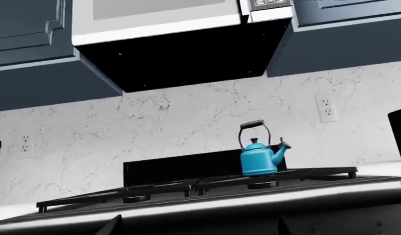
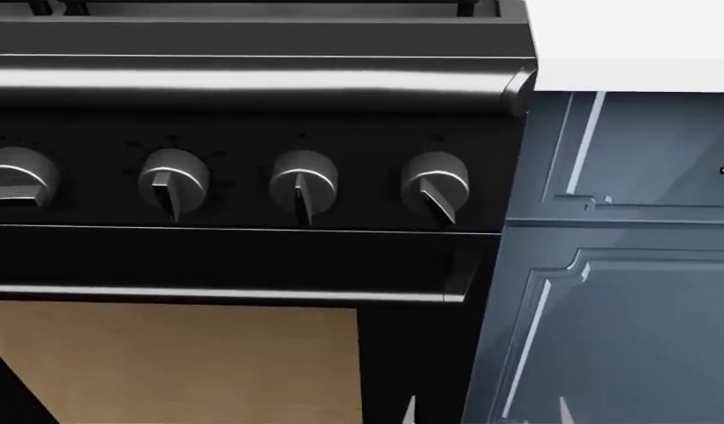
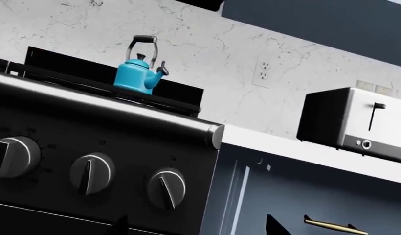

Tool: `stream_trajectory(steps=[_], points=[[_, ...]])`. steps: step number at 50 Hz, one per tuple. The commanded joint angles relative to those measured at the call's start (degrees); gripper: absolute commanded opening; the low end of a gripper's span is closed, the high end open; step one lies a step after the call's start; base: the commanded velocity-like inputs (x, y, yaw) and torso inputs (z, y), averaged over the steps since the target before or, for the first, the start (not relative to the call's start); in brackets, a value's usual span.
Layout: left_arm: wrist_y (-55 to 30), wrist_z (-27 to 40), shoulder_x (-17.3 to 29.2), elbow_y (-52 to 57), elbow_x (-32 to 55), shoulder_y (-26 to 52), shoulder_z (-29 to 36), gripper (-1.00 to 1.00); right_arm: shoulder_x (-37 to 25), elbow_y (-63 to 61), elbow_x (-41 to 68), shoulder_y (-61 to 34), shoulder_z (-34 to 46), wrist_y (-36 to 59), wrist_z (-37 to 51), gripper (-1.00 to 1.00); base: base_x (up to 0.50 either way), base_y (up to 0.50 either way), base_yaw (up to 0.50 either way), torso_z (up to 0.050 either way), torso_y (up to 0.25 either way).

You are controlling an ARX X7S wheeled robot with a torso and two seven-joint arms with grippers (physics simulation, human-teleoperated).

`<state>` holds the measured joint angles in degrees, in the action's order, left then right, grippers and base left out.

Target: Turn off the front right burner of the stove.

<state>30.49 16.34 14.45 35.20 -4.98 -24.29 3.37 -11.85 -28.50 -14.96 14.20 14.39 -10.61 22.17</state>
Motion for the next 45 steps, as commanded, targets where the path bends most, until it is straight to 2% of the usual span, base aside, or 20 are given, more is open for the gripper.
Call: stream_trajectory(steps=[1,6,8,14,29,45], points=[[0.43,0.79,-0.07,0.13,-1.76,-0.14,-0.29,1.0,-0.41,-0.2,-0.43,0.03,0.51,0.38,0.35,1.0,0.0,0.0,0.0,0.0,0.0],[0.39,1.01,-0.2,0.04,-2.55,0.14,-0.11,1.0,-0.54,-0.45,0.14,-0.01,0.52,0.46,0.46,1.0,0.0,0.0,0.0,0.0,0.0],[0.82,1.53,-0.79,-0.18,-5.75,0.17,-0.58,1.0,-0.74,-0.46,0.74,0.09,0.51,-0.17,0.55,1.0,0.0,0.0,0.0,0.0,0.0],[1.02,1.48,-0.41,-0.04,-5.36,-0.05,-0.05,1.0,-0.57,-0.06,-2.3,-0.4,1.4,1.77,0.58,1.0,0.0,0.02,0.0,0.0,0.0],[1.03,2.16,-0.05,0.14,-5.38,-0.21,0.12,1.0,-1.06,-0.39,-1.18,-0.39,1.52,1.54,1.13,1.0,0.0,0.09,0.0,0.0,0.0],[1.01,2.77,0.34,0.35,-5.73,-0.34,0.28,1.0,-1.15,-1.73,-5.42,-2.02,2.66,7.45,-0.35,1.0,0.0,0.0,0.0,0.0,0.0]])
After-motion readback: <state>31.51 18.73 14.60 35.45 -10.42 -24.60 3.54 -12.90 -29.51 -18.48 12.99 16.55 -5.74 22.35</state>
